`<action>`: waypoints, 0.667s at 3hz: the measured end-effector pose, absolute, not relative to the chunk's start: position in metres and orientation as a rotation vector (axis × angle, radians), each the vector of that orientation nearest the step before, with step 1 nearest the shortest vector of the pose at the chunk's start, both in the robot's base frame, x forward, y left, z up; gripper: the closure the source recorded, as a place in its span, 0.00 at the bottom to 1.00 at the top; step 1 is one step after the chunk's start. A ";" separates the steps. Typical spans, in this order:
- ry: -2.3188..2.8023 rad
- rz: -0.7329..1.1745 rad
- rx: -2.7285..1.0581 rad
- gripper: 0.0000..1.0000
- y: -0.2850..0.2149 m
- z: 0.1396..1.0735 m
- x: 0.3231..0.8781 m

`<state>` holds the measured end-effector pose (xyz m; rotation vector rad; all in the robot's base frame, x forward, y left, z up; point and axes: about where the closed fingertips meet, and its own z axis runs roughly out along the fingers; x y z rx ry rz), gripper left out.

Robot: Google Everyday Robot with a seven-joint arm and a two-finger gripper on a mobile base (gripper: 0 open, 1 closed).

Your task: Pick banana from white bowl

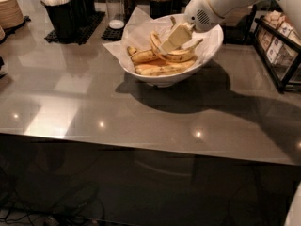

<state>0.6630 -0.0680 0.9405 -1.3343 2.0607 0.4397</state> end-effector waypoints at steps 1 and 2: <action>2.098 0.416 -1.290 0.40 -0.070 0.929 0.672; 2.141 0.400 -1.258 0.41 -0.073 0.914 0.677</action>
Offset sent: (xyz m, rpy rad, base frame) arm 0.0199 -0.0136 -0.0395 -0.0407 0.0440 -0.1348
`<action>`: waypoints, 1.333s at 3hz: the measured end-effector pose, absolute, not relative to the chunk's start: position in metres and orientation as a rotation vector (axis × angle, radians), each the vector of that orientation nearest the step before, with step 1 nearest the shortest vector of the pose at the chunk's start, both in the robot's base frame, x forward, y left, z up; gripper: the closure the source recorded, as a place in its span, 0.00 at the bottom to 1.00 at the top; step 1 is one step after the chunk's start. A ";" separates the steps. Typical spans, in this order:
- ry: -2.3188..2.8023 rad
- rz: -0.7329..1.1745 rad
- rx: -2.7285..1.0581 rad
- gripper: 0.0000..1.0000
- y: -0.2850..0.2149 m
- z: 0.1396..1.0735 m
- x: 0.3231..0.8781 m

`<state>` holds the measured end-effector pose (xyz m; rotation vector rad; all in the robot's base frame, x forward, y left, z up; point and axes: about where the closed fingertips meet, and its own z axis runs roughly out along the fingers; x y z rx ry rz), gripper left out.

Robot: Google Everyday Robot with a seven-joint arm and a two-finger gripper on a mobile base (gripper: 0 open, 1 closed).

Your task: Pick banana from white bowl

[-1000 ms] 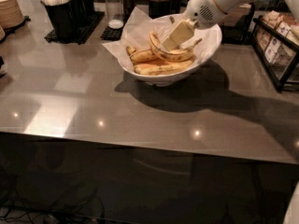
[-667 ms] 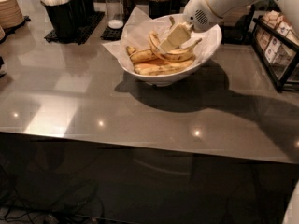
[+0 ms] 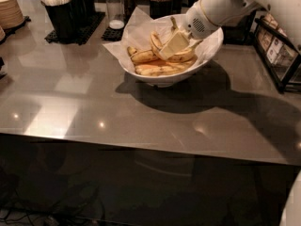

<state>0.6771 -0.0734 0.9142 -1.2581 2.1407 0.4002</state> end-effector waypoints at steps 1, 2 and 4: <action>2.178 0.394 -1.260 0.41 -0.072 0.901 0.680; 2.198 0.392 -1.288 0.43 -0.067 0.891 0.680; 2.132 0.363 -1.326 0.85 -0.061 0.913 0.671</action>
Offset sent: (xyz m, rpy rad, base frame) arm 0.0021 0.0082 -0.0298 -0.0685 0.0670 0.0111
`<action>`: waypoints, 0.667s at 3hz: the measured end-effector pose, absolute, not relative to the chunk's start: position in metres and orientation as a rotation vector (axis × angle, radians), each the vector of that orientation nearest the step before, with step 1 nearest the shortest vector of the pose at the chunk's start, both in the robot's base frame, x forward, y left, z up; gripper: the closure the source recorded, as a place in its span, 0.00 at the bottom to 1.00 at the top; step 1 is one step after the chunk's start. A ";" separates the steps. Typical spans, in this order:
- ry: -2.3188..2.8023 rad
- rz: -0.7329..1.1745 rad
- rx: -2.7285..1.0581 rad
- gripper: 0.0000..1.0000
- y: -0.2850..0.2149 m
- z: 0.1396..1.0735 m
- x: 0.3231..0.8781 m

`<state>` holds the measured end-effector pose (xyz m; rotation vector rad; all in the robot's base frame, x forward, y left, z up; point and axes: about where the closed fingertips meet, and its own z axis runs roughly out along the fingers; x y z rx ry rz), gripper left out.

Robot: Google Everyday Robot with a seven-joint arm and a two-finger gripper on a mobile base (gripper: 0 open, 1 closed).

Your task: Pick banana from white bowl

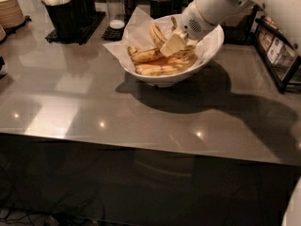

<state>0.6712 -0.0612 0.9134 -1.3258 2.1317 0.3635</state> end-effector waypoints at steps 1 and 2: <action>2.034 0.388 -1.353 1.00 -0.064 0.946 0.658; 1.932 0.407 -1.381 1.00 -0.080 0.989 0.631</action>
Offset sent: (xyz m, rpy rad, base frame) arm -0.0771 -0.0483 0.1345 0.1373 -0.2002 0.1691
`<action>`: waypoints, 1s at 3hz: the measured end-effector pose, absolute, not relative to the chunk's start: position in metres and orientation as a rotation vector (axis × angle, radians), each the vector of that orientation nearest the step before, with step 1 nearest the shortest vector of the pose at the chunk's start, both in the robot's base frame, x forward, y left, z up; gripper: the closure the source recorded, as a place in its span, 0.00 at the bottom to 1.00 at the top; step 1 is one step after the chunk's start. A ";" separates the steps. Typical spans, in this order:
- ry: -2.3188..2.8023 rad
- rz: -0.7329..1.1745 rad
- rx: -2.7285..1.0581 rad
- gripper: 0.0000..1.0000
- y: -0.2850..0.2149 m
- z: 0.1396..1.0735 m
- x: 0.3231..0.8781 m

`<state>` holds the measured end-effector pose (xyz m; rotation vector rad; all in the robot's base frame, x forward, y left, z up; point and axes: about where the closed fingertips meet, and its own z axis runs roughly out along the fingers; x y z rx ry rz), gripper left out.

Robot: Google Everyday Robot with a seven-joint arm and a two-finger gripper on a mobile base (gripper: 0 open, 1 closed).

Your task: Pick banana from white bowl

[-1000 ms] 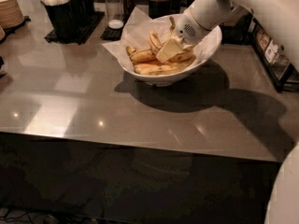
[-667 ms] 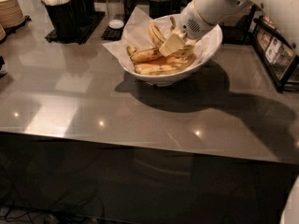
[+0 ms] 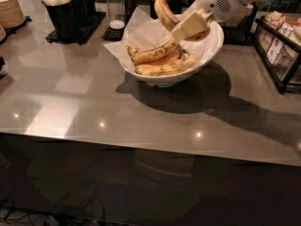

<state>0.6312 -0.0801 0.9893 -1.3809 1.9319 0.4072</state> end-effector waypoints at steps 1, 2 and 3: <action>1.904 0.493 -1.348 1.00 -0.106 1.004 0.599; 1.870 0.592 -1.255 1.00 -0.132 1.008 0.566; 1.877 0.599 -1.221 1.00 -0.145 1.009 0.560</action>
Offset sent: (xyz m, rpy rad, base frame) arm -0.1080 -0.1004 0.0178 0.3446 0.0520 -0.0648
